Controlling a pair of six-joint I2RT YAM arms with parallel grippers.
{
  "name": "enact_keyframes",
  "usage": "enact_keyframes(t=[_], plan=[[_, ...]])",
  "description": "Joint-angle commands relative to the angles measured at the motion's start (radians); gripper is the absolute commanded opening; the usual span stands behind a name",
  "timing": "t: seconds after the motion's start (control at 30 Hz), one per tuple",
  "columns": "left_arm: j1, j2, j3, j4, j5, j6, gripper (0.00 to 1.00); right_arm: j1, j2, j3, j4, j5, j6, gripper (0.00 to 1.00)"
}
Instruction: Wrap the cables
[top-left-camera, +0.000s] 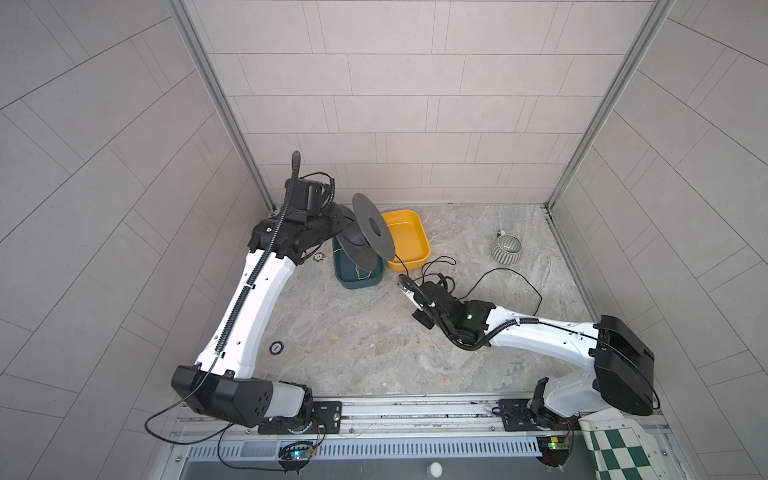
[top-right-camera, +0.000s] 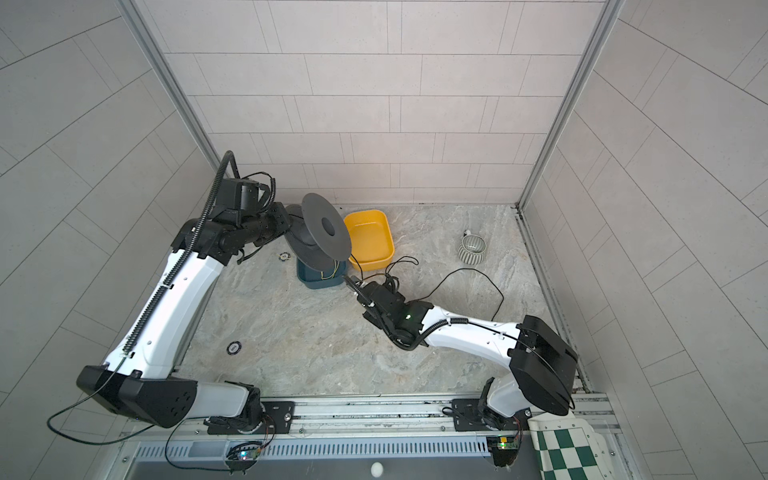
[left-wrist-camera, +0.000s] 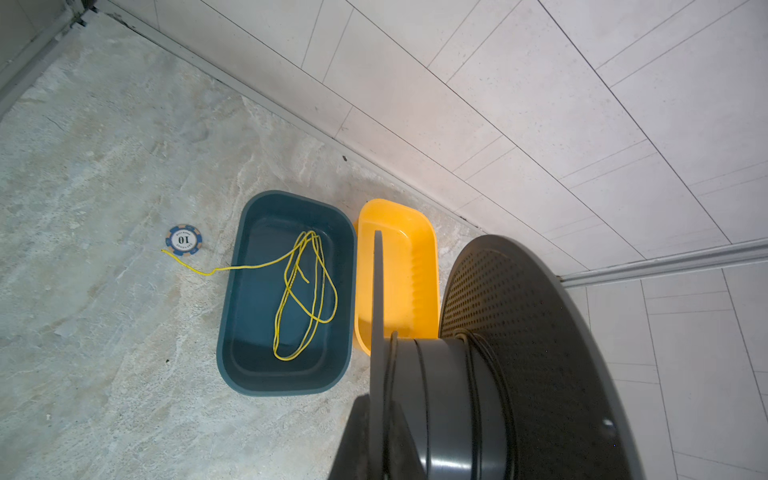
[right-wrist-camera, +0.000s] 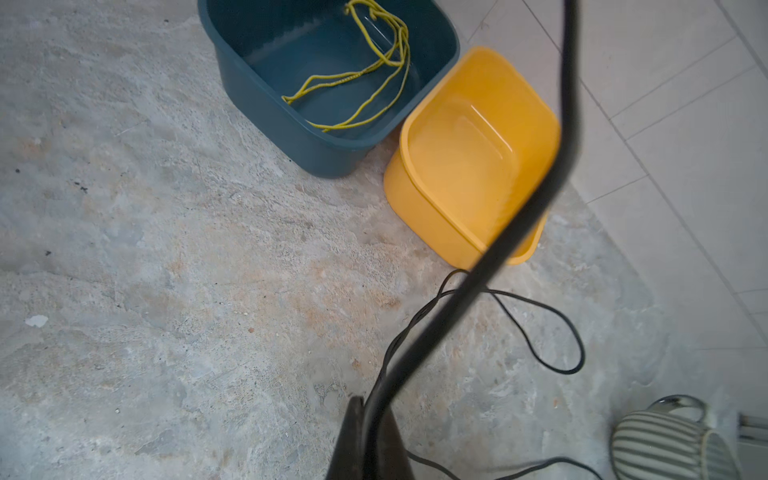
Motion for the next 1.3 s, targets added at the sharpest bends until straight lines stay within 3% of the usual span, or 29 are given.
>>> enact_keyframes(t=[0.0, 0.2, 0.63, 0.87, 1.13, 1.27], plan=[[-0.012, -0.037, -0.021, 0.090, -0.068, -0.026, 0.00, 0.062, 0.031, 0.077, -0.129, 0.126, -0.105, 0.00], [-0.036, -0.018, -0.055, 0.097, -0.112, -0.016, 0.00, 0.141, 0.061, 0.188, -0.164, 0.216, -0.220, 0.00], [-0.168, 0.020, -0.053, 0.030, -0.211, 0.066, 0.00, 0.150, 0.057, 0.367, -0.119, 0.309, -0.368, 0.00], [-0.242, 0.045, -0.035, -0.020, -0.202, 0.101, 0.00, 0.147, 0.078, 0.426, -0.038, 0.353, -0.367, 0.00], [-0.257, 0.048, -0.016, -0.070, -0.132, 0.181, 0.00, 0.103, 0.102, 0.482, -0.005, 0.407, -0.319, 0.00], [-0.256, 0.047, -0.006, -0.097, -0.121, 0.226, 0.00, 0.055, 0.093, 0.493, -0.026, 0.360, -0.248, 0.00]])
